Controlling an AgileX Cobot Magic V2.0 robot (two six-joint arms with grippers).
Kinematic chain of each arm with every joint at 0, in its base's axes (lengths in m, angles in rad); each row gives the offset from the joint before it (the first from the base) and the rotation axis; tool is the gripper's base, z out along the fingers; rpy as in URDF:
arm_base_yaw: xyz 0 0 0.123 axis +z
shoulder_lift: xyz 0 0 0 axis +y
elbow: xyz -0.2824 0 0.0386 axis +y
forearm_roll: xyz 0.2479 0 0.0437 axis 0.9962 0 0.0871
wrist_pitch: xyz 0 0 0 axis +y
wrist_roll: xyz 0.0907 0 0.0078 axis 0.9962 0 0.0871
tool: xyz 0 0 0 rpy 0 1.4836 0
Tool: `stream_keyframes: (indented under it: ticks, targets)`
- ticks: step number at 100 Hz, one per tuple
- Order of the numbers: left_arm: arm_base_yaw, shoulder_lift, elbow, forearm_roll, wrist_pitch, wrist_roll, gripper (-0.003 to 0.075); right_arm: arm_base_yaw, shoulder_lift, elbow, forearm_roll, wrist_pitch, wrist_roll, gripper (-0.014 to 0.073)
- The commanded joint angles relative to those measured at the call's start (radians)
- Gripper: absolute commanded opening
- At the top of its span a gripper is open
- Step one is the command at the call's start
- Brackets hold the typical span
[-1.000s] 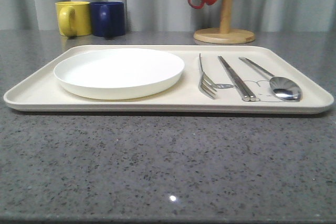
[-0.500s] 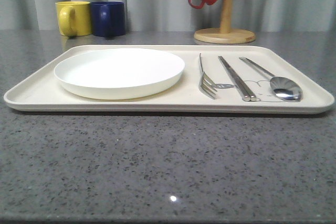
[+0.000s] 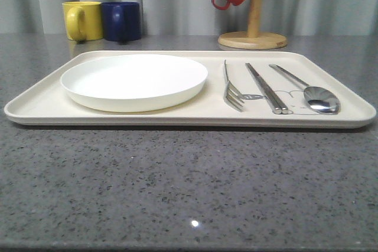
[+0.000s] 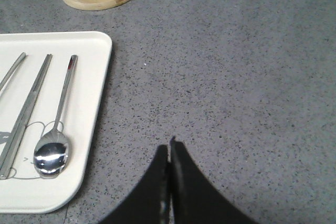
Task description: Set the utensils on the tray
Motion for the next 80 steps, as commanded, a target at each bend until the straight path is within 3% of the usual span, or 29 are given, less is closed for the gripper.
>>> stream_keyframes:
  ticks: [1, 41, 80]
  targets:
    - [-0.006, 0.005, -0.029, -0.006, -0.070, -0.009, -0.0018, -0.006, -0.002, -0.026, -0.018, -0.071, -0.004, -0.0078]
    - [-0.006, 0.005, -0.029, -0.006, -0.070, -0.009, -0.0018, -0.006, -0.022, -0.019, -0.005, -0.141, -0.004, -0.0078]
    - [-0.006, 0.005, -0.029, -0.006, -0.070, -0.009, -0.0018, -0.085, -0.289, 0.189, 0.050, -0.298, -0.004, -0.0078]
